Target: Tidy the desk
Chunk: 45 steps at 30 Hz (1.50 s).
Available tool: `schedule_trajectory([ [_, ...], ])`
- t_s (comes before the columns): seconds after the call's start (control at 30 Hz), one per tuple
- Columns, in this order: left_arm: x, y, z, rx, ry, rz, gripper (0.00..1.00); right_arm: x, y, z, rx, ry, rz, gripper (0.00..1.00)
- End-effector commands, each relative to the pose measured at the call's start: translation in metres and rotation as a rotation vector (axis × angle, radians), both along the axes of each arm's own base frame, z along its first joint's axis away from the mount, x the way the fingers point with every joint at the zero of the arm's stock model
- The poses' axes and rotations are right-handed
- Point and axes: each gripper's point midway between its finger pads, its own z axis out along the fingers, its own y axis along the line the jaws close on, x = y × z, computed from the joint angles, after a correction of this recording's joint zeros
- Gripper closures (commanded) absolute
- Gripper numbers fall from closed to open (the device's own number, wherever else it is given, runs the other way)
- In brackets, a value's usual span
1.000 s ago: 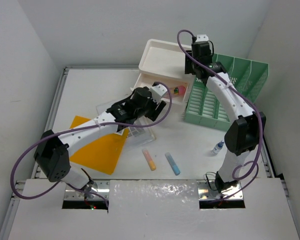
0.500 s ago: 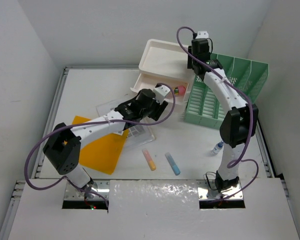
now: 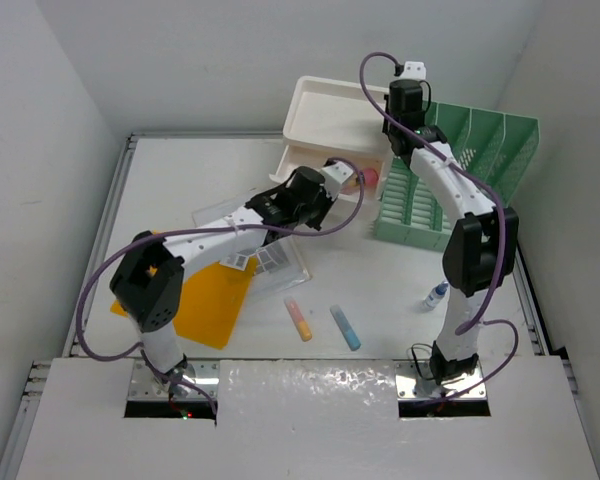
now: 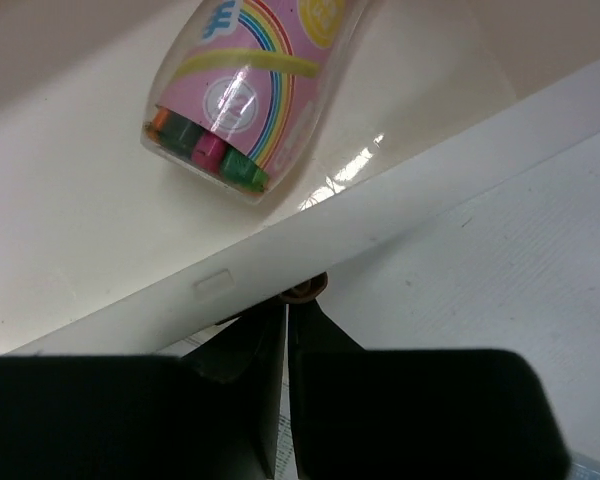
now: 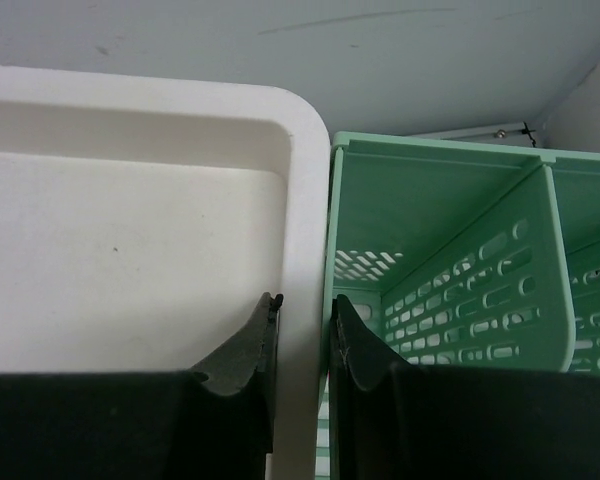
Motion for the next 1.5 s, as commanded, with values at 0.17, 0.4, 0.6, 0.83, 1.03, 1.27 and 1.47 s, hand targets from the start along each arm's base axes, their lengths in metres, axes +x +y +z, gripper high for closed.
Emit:
schedule_trajectory([
  [0.17,0.065,-0.038,0.096,-0.192,-0.212,0.026,0.97,-0.03,0.024,-0.009,0.071,0.075,0.094,1.0],
  [0.4,0.069,-0.052,0.12,-0.243,-0.217,-0.019,1.0,-0.027,0.048,-0.015,0.122,0.117,0.217,1.0],
  [0.6,0.048,-0.077,0.106,-0.309,-0.124,-0.165,1.0,-0.038,0.054,-0.01,0.208,0.091,0.194,1.0],
  [0.83,0.132,-0.029,0.116,-0.23,-0.293,0.148,1.0,-0.049,0.059,-0.014,0.217,0.099,0.205,1.0],
  [1.03,0.158,-0.024,0.128,-0.216,-0.378,0.201,0.87,-0.053,0.06,-0.019,0.252,0.086,0.171,1.0],
  [1.27,0.105,-0.013,0.12,-0.179,-0.281,0.069,0.39,-0.046,0.056,-0.008,0.28,0.014,0.079,1.0],
  [1.47,0.03,0.007,0.103,-0.145,-0.186,-0.104,0.29,-0.041,0.047,-0.003,0.27,-0.015,0.029,1.0],
])
